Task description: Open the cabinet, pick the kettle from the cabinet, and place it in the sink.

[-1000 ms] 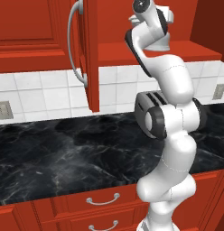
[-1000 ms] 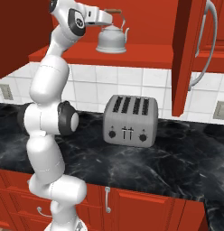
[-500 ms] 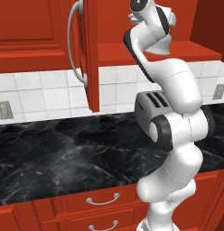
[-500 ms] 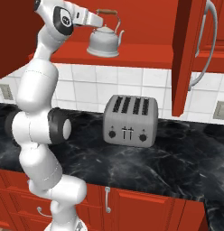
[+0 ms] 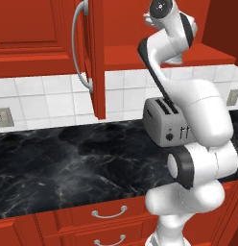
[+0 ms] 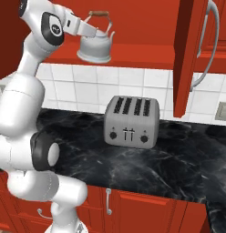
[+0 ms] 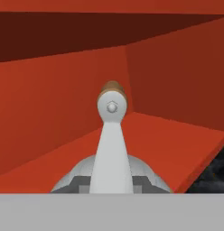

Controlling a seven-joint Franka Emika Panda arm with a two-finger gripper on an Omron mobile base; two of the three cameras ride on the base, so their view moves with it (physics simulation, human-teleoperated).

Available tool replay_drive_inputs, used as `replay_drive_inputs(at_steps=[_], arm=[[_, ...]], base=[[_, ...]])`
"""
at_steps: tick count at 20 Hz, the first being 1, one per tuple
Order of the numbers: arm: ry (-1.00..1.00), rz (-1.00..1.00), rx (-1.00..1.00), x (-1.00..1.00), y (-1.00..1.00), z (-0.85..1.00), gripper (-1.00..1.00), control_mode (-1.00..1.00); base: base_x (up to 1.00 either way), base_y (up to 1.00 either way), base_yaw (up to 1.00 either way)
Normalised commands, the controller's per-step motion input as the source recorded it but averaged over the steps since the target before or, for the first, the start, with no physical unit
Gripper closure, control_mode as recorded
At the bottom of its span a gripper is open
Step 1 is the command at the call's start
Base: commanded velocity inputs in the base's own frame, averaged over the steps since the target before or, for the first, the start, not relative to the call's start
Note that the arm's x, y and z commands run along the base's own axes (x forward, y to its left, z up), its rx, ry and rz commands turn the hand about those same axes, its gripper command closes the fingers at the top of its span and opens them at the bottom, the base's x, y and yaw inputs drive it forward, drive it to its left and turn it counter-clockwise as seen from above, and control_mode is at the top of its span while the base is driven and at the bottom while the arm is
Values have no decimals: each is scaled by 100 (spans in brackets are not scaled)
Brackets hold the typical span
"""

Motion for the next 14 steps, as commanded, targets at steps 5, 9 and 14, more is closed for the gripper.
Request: replay_drive_inputs(at_steps=[5, 9, 14], arm=[[-1, 0, 9, -75, 0, 0, 100, -100], [3, 1, 4, -75, 0, 2, 100, -100], [12, 4, 0, -73, 4, 2, 100, -100]], base=[[0, 0, 0], [0, 0, 0], [0, 0, 0]])
